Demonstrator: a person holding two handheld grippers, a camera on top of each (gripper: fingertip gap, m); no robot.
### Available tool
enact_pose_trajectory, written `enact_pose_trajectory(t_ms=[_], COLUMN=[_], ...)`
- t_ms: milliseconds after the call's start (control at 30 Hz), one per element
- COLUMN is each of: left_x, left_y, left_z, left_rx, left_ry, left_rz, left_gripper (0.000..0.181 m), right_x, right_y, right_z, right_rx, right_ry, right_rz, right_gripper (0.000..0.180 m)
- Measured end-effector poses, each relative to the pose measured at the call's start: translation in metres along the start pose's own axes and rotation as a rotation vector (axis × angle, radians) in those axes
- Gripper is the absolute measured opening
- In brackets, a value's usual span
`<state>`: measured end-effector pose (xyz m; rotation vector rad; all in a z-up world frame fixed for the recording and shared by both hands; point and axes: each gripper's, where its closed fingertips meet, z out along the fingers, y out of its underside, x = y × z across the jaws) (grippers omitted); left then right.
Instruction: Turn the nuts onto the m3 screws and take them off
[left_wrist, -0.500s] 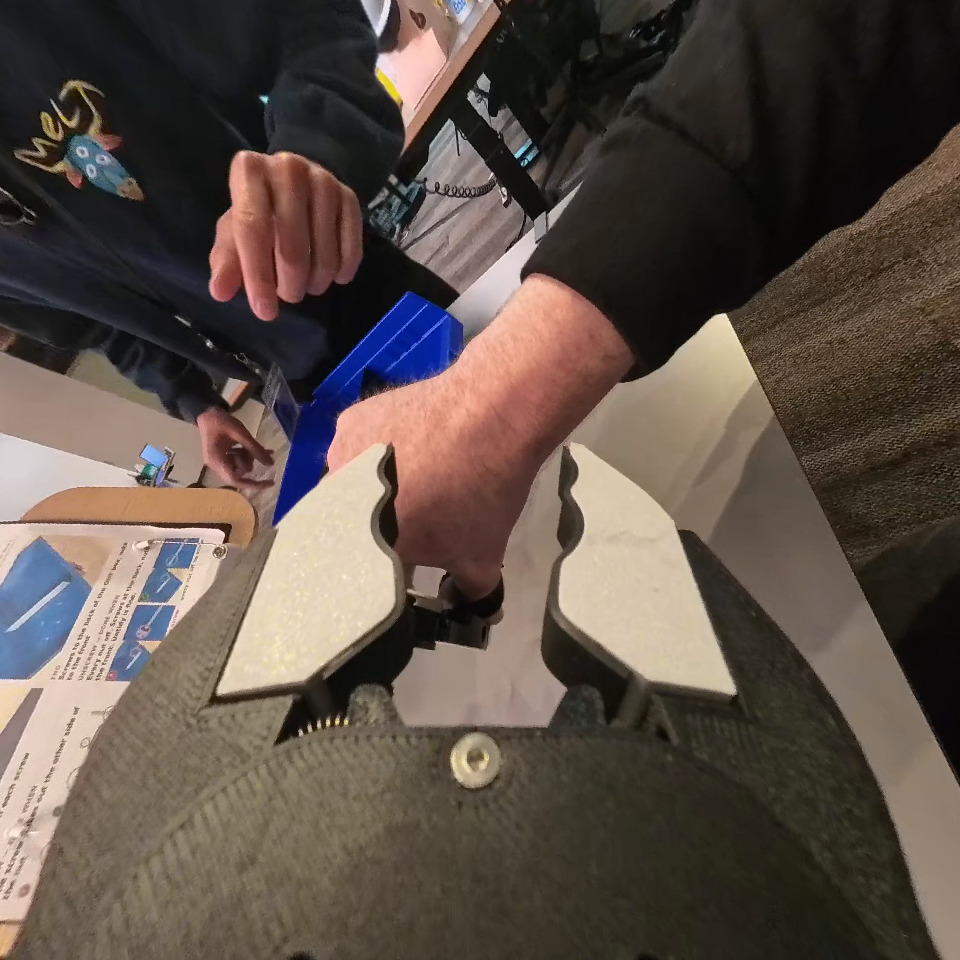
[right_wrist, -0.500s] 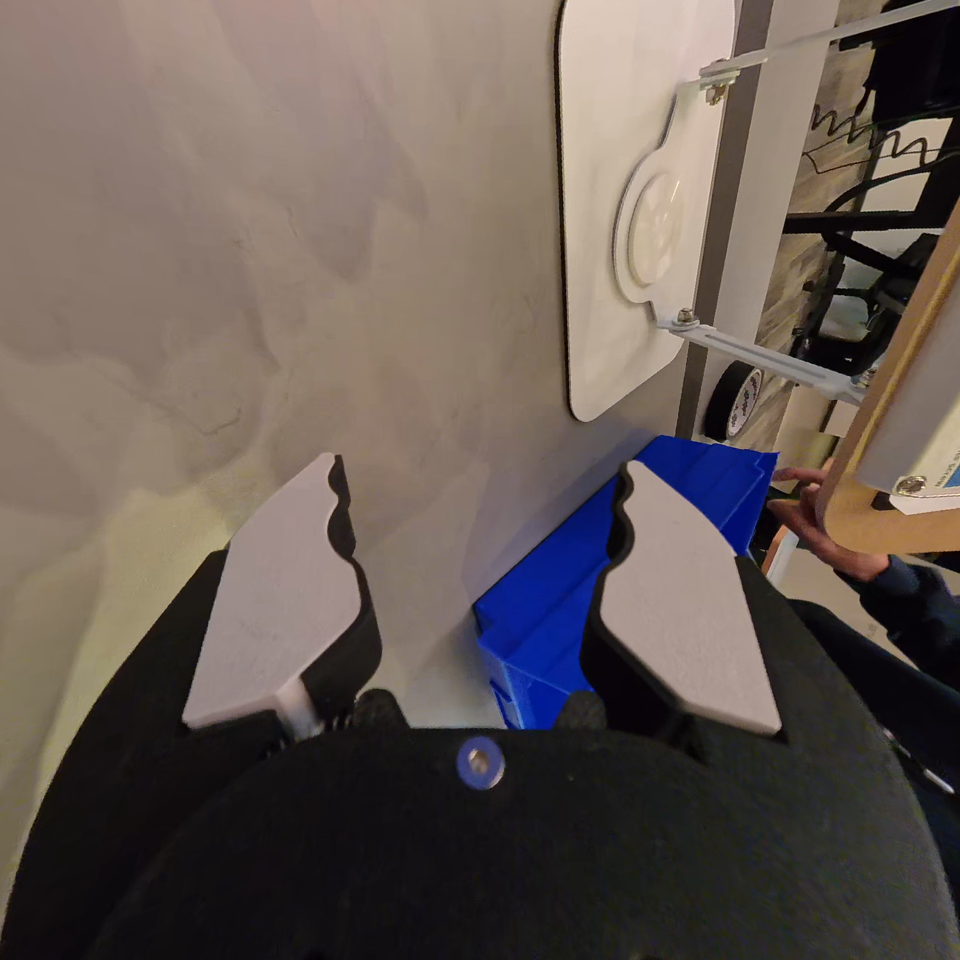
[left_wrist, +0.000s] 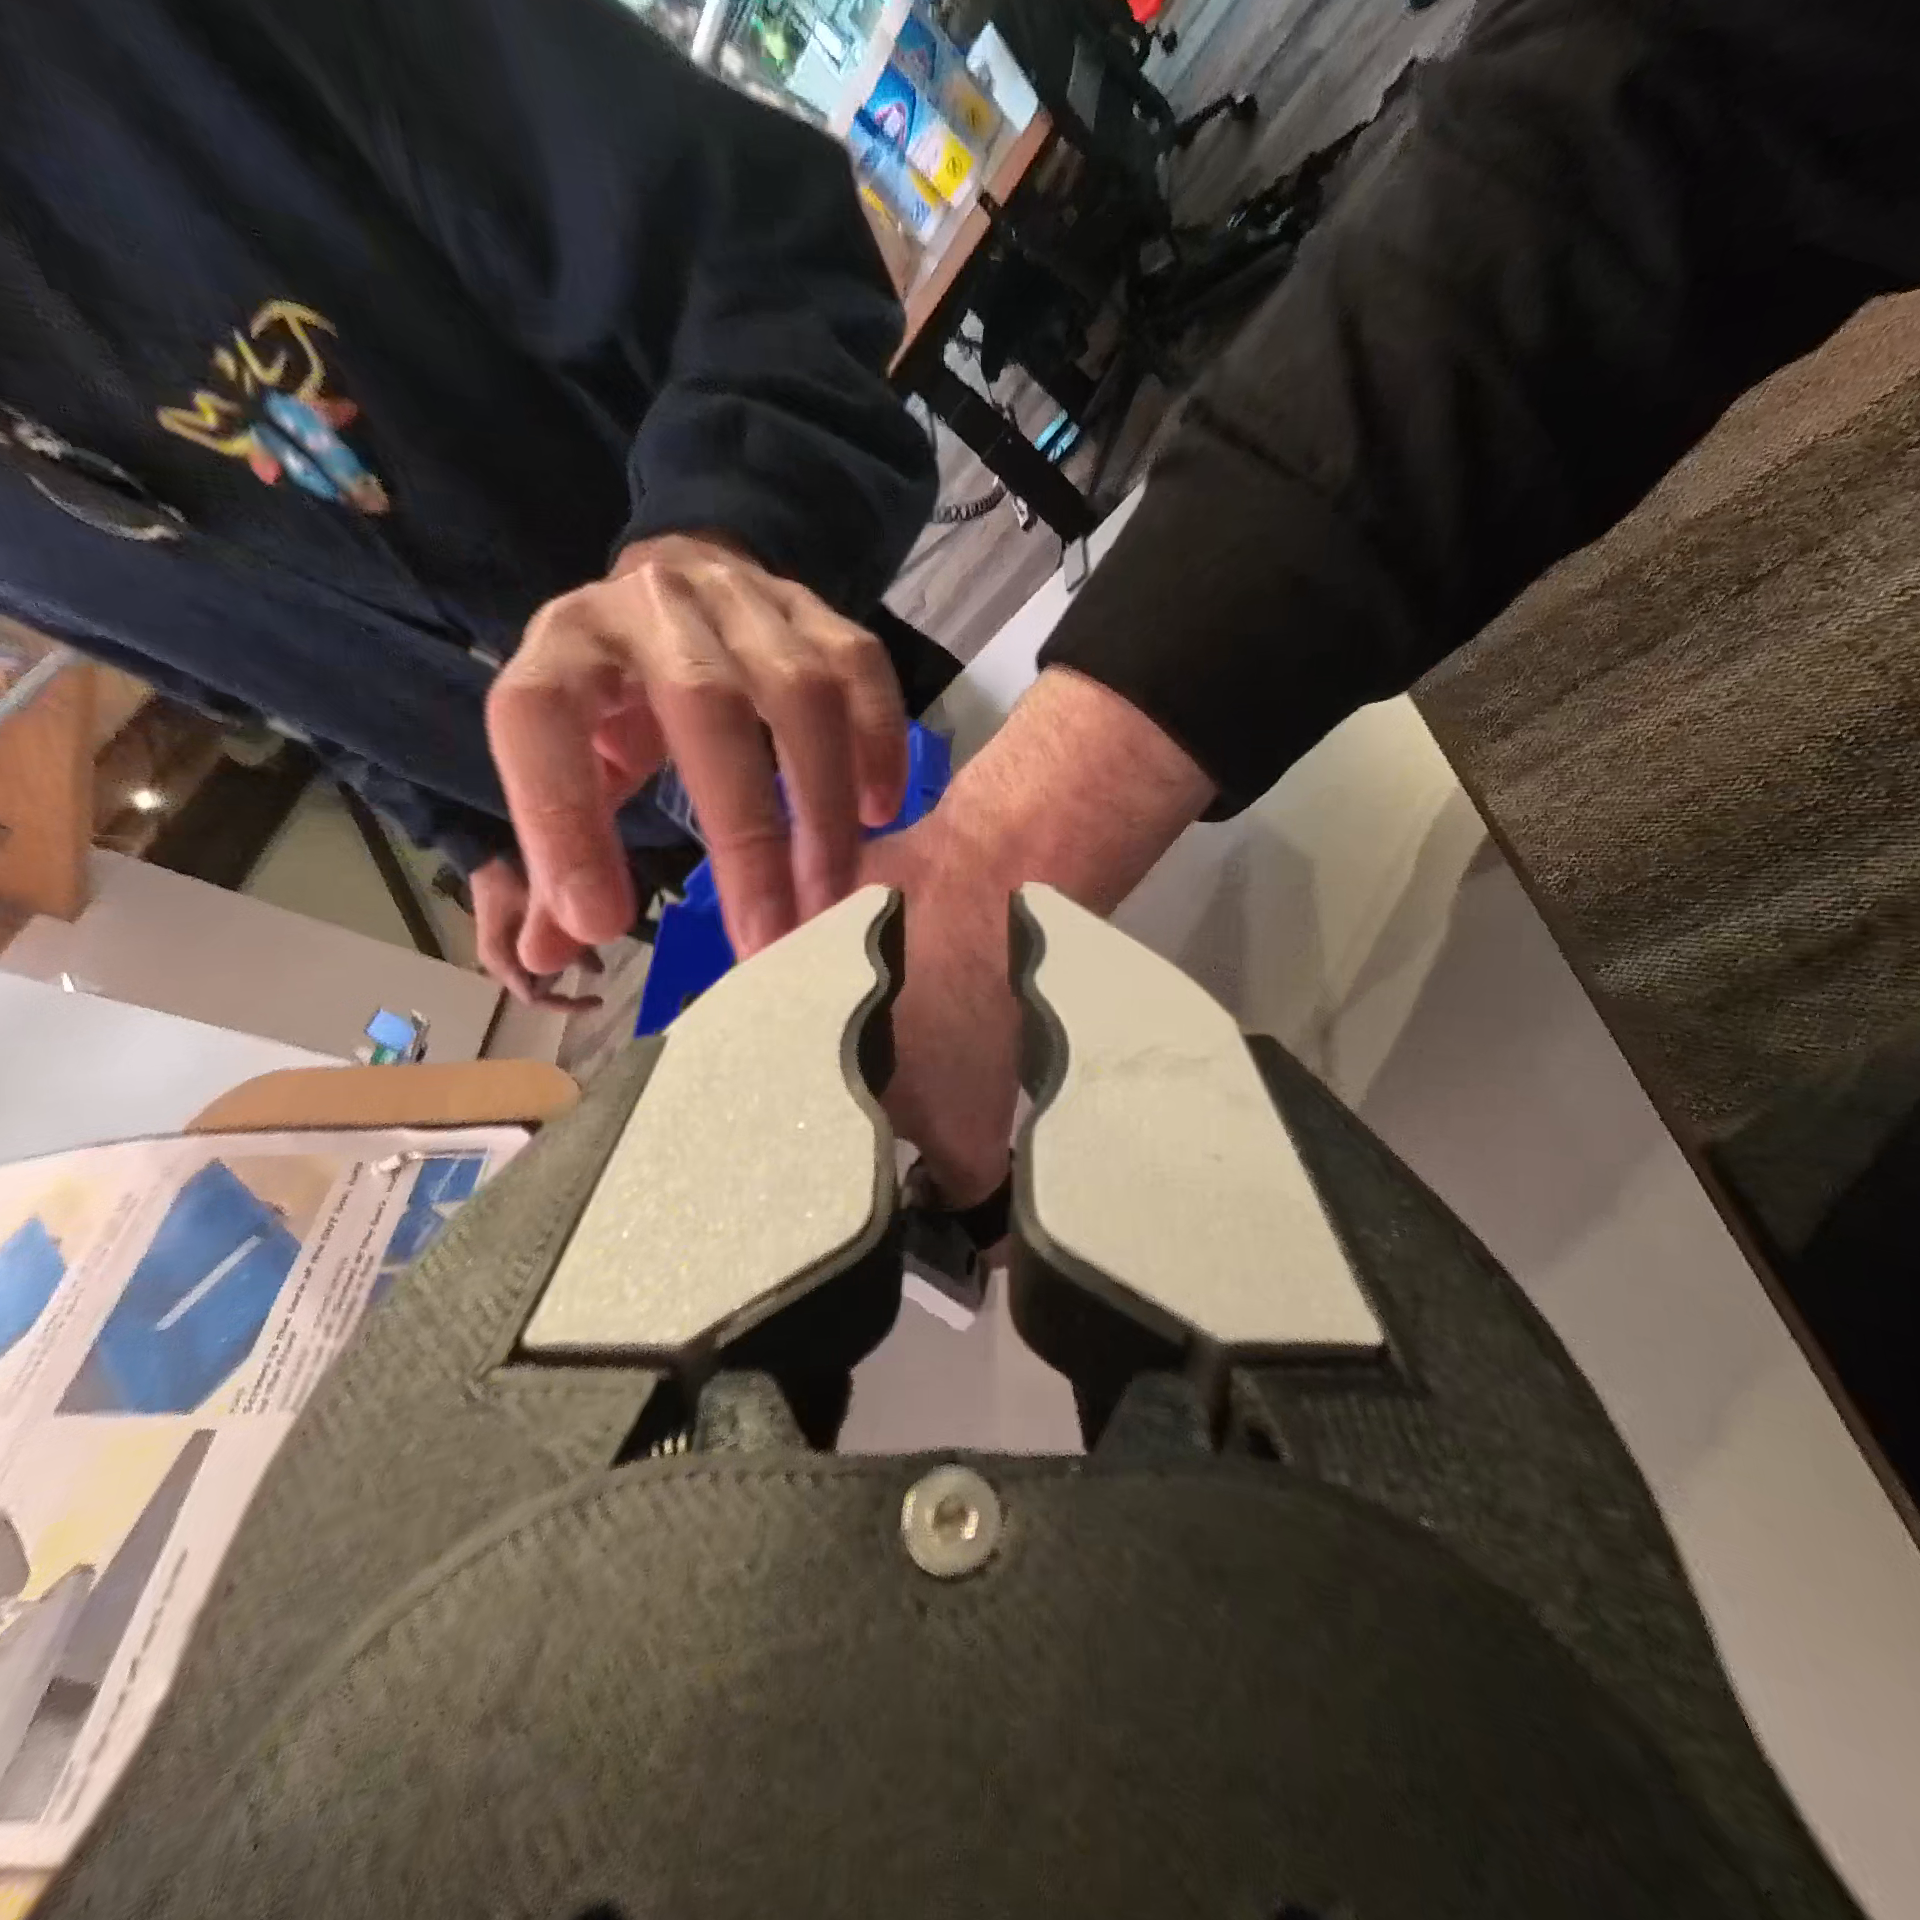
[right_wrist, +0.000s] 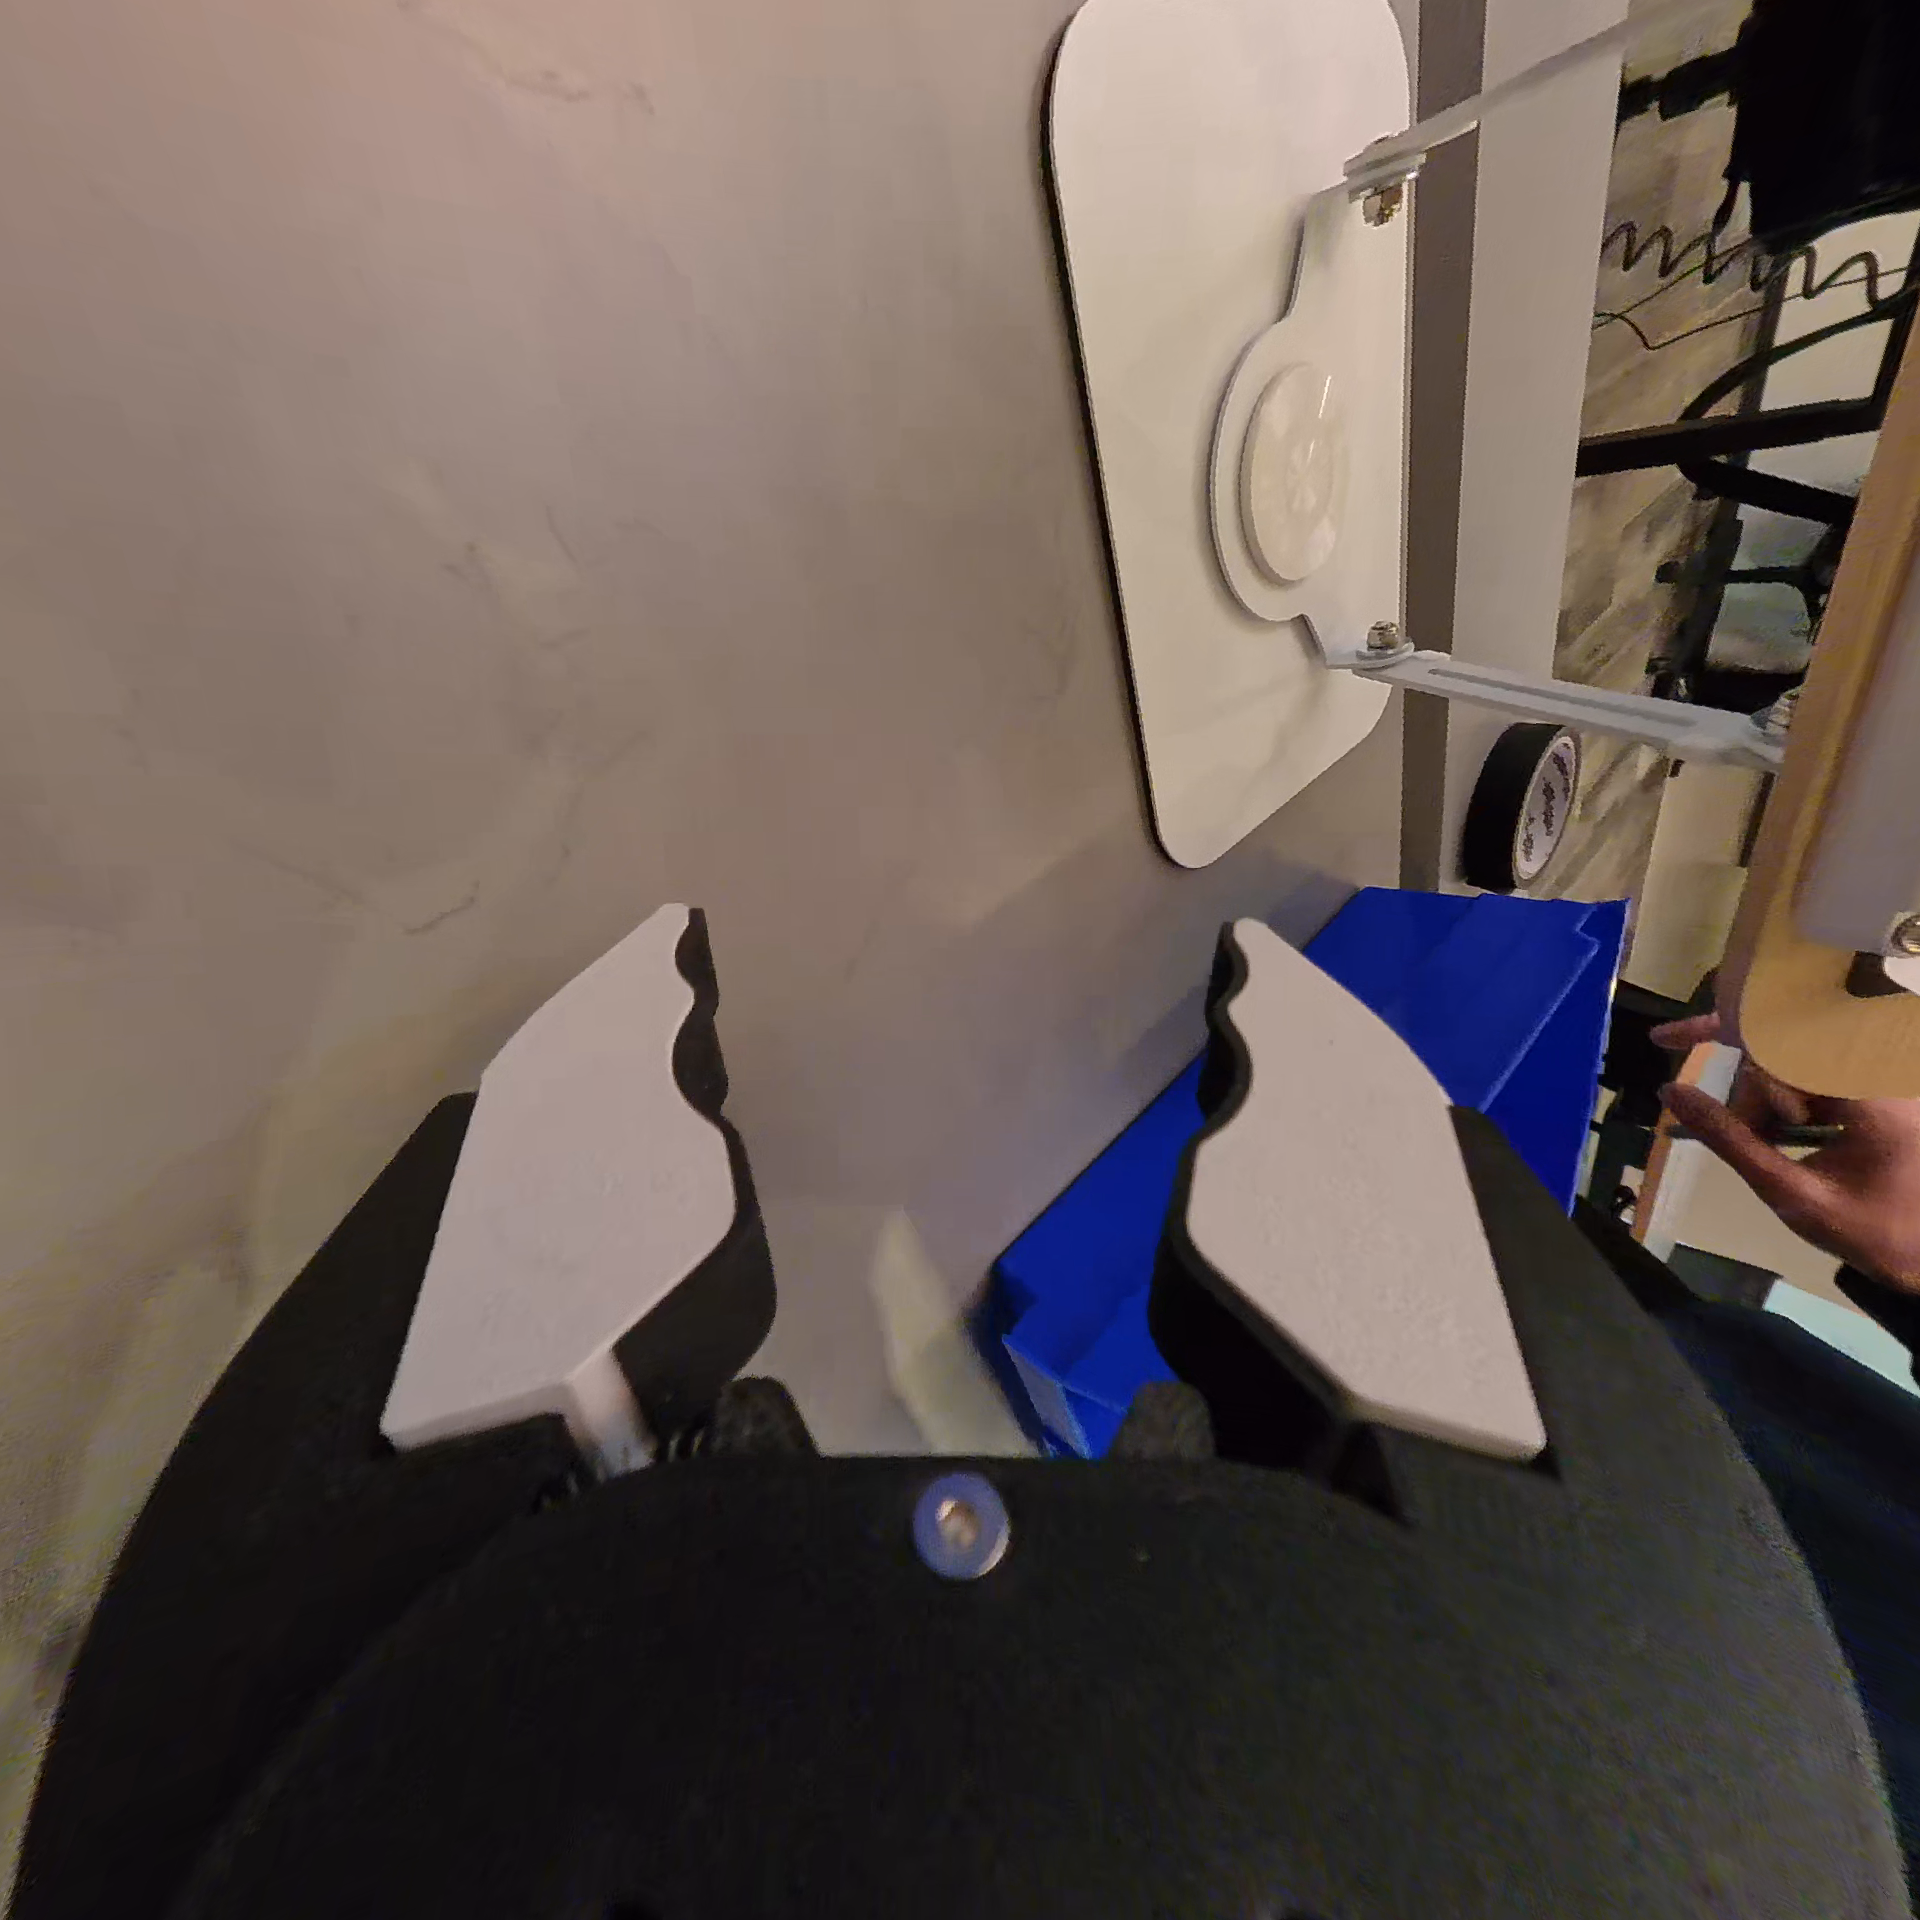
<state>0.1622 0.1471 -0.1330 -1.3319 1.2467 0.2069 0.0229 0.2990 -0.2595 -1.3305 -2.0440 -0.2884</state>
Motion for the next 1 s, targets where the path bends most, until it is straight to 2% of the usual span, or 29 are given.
enact_pose_trajectory(t_ms=[167, 267, 400, 567, 867, 1000], left_x=[-0.001, -0.013, -0.025, -0.031, -0.037, -0.039], left_y=[0.024, 0.047, 0.087, 0.124, 0.157, 0.163], left_z=[-0.003, -0.013, -0.031, -0.038, -0.031, -0.027], left_rx=[-0.068, -0.128, -0.186, -0.276, -0.357, -0.369], left_ry=[0.009, -0.054, -0.130, -0.177, -0.195, -0.187], left_rz=[-0.065, -0.104, -0.255, -0.315, -0.390, -0.397], left_gripper=[0.007, 0.000, 0.000, 0.000, 0.000, 0.000], right_x=[0.001, 0.002, 0.000, 0.000, 0.008, 0.008], right_y=[-0.001, -0.001, 0.000, -0.002, 0.011, 0.005], right_z=[-0.002, -0.001, 0.005, 0.008, 0.016, 0.012], right_rx=[0.026, 0.056, 0.087, 0.133, 0.114, 0.158], right_ry=[0.000, -0.003, -0.022, -0.048, -0.011, -0.033], right_rz=[0.029, 0.070, 0.122, 0.183, 0.216, 0.242], right_gripper=[0.090, 0.087, 0.082, 0.079, 0.085, 0.079])
